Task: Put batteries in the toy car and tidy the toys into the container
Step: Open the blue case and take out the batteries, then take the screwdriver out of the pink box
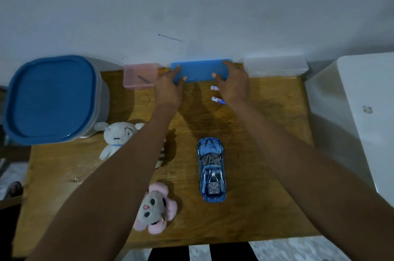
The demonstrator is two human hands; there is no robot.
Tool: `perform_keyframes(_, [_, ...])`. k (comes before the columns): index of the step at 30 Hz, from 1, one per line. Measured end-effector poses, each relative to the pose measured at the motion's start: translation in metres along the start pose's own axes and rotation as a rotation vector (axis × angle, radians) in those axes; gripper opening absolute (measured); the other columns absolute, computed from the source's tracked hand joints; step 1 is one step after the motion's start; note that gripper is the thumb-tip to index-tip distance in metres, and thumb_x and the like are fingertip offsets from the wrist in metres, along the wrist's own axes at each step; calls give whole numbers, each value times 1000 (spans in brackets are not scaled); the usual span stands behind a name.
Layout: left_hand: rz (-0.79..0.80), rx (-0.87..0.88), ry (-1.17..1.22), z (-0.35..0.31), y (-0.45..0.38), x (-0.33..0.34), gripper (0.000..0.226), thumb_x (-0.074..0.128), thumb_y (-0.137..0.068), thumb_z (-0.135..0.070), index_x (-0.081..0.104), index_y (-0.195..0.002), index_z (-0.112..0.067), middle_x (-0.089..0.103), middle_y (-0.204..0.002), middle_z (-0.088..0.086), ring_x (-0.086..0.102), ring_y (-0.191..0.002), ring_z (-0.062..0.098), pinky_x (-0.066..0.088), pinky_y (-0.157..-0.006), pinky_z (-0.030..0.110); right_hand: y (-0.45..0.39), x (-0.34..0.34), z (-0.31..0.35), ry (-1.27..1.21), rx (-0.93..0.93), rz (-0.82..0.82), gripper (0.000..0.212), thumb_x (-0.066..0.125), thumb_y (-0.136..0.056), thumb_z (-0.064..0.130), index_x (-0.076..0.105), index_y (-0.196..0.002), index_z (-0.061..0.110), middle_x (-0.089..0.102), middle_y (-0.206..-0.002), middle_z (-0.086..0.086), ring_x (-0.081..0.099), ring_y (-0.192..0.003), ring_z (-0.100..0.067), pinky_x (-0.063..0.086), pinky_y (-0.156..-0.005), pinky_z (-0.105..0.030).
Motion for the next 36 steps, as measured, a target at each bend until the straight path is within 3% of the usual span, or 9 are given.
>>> perform_keyframes(4, [-57,54,-96,-3,6,-34,43,65,-97,-27,60,-137,-13,65,-130,11,59,-119,24,50,-104,37,6,-10,32,155,-60,-51,46,66,-94,39,57,-136,21,49,-134,-7,44,-125,-27,49,-99,-42])
perform_keyframes(9, [-249,32,-158,34,7,-100,47,61,-90,-37,64,-132,-17,64,-131,13,55,-122,32,44,-100,37,22,20,109,-56,-290,72,31,68,-93,25,64,-123,19,60,-118,-7,59,-111,-25,52,-93,-42])
perform_keyframes(15, [-73,-12,-55,77,3,-109,73,75,-81,-32,49,-148,-18,48,-150,15,43,-138,31,39,-111,43,57,90,162,-35,-374,237,45,69,-93,18,58,-135,25,55,-118,1,58,-103,-16,46,-82,-23])
perform_keyframes(19, [-11,-28,-9,90,-3,-99,67,75,-84,-12,51,-147,-14,48,-150,12,44,-139,25,32,-108,22,66,116,159,7,-329,236,49,65,-95,12,53,-142,23,49,-144,-2,53,-123,-17,35,-92,-16])
perform_keyframes(23, [-11,-54,88,106,-10,-92,56,66,-87,0,57,-141,-14,57,-144,6,53,-131,20,42,-109,25,60,119,155,-47,-330,204,43,64,-94,6,61,-136,18,54,-141,-5,53,-122,-15,35,-94,-12])
perform_keyframes(26, [-38,-27,102,112,-14,-90,53,65,-87,4,61,-137,-14,61,-138,2,55,-122,11,41,-97,6,56,118,156,-5,-354,156,41,63,-94,5,64,-133,19,60,-136,-4,58,-119,-18,44,-100,-20])
perform_keyframes(30, [-42,-46,198,114,-13,-89,56,63,-87,9,57,-139,-11,65,-119,-2,59,-104,8,53,-94,24,61,109,160,-24,-409,105,34,62,-98,13,66,-130,20,63,-129,-4,59,-114,-17,41,-91,-15])
perform_keyframes(33, [-55,-31,236,112,-10,-90,58,59,-92,6,48,-147,-10,62,-96,-8,60,-84,6,55,-78,22,59,99,161,-66,-398,41,29,62,-99,25,69,-126,19,60,-116,-3,59,-101,-16,50,-85,-24])
perform_keyframes(36, [-71,41,220,114,-9,-92,76,63,-91,0,28,-158,-15,69,-97,13,68,-83,22,61,-71,38,51,93,168,-126,-376,-31,26,64,-97,28,71,-119,17,60,-112,-4,60,-97,-16,50,-79,-23])
Point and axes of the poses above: each hand's wrist, its own y-axis away from the middle knuckle, its own x-axis out of the palm, z = x × y, the point moved 8 cm from there along -y, towards the middle knuckle
